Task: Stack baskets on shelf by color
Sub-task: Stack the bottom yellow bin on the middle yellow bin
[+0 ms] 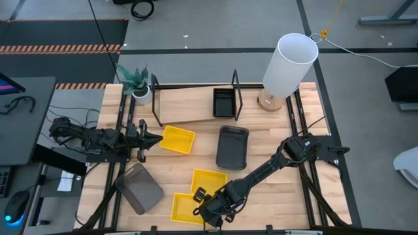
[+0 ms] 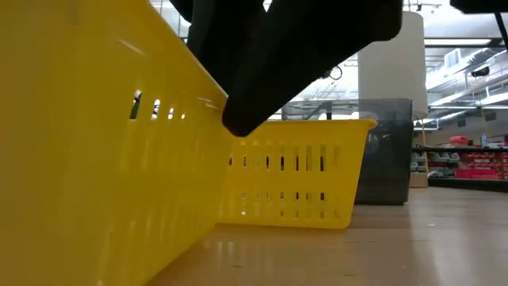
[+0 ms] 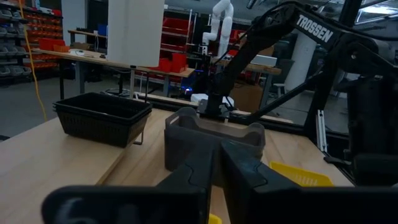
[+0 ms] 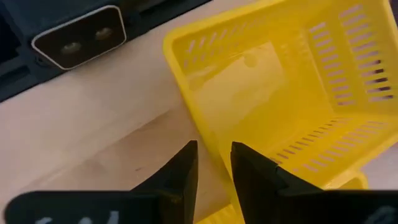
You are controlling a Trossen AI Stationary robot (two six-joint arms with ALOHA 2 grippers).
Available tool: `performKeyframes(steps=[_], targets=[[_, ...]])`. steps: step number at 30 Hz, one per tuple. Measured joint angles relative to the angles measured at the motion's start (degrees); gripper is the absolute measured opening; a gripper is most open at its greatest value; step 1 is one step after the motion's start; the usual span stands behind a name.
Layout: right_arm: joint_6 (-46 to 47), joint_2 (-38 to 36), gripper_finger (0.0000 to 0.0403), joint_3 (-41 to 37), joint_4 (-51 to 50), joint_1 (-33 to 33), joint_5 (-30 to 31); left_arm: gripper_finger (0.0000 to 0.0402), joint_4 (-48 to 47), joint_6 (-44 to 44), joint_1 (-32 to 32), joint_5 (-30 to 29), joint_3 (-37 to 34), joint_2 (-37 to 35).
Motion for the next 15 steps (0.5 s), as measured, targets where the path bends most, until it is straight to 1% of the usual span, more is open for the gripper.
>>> performKeyframes(steps=[4, 10, 12, 15], targets=[[-0.3, 0.0, 0.0071, 0.0, 0.2, -0.1, 0.0, 0.0033, 0.0, 0.0, 0.0, 0.0, 0.0, 0.0], [-1.4, 0.0, 0.0014, 0.0, 0.2, 0.0, 0.0, 0.0028, 0.0, 0.0, 0.0, 0.0, 0.0, 0.0], [-2.4, 0.0, 0.0012, 0.0, 0.2, 0.0, 0.0, 0.0029, 0.0, 0.0, 0.0, 0.0, 0.0, 0.0], [-3.7, 0.0, 0.0023, 0.0, 0.2, 0.0, 0.0, 0.0033, 0.0, 0.0, 0.0, 0.0, 0.0, 0.0]])
